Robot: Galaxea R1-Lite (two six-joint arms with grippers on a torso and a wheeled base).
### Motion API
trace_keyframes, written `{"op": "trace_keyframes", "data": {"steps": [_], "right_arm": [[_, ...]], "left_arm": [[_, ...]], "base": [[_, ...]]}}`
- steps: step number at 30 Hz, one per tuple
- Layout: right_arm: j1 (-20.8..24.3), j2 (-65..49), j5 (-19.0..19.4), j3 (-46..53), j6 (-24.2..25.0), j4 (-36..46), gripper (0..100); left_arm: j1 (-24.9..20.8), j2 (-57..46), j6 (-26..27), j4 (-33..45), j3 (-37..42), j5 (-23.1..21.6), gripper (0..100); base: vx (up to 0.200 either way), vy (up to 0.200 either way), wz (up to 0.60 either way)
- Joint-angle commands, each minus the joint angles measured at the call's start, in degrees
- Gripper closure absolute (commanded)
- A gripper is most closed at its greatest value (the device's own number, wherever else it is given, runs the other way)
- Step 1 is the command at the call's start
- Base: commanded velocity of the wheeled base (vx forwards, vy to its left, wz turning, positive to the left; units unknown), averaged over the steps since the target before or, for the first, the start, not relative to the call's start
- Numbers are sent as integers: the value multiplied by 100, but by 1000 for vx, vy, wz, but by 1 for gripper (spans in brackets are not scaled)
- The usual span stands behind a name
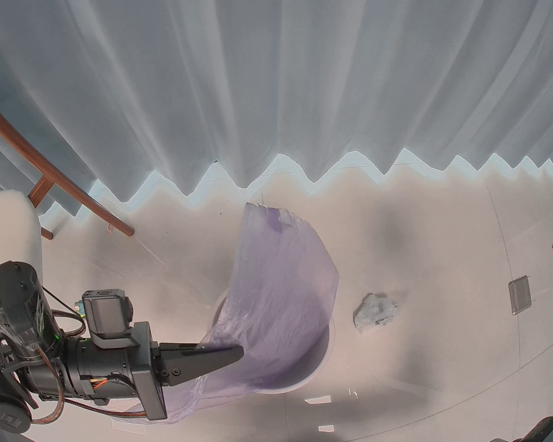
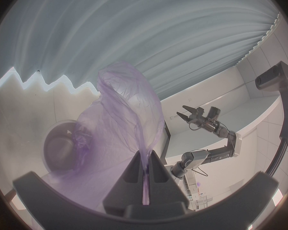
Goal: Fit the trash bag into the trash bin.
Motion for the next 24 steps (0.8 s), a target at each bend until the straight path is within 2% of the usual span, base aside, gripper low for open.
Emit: {"op": "trace_keyframes", "data": {"steps": [1,11,14,16,19,21,24], "right_arm": [[9,1336,176,-388,-185,24,0],[0,2013,211,-617,-212,-72,0],[27,2136,211,-617,-502,-37,0],[53,2224,255,-520,-941,-37,0],[71,2400,624,-213,-1205,-81,0],[62,2435,870,-169,-1205,-90,0],[27,2558,1450,-257,-1143,-248,0]], "left_arm": [[24,-279,-1,-20,208,-20,100],[-99,-305,8,-20,217,-117,100],[-108,-279,8,-20,199,-117,100],[-108,-261,-10,-29,181,-117,100],[-108,-243,-19,-29,164,-117,100],[-108,-199,-19,-29,146,-117,100],[-222,-191,-27,-29,146,-117,100]], "base": [[0,0,0],[0,0,0],[0,0,0],[0,0,0],[0,0,0],[0,0,0],[0,0,0]]}}
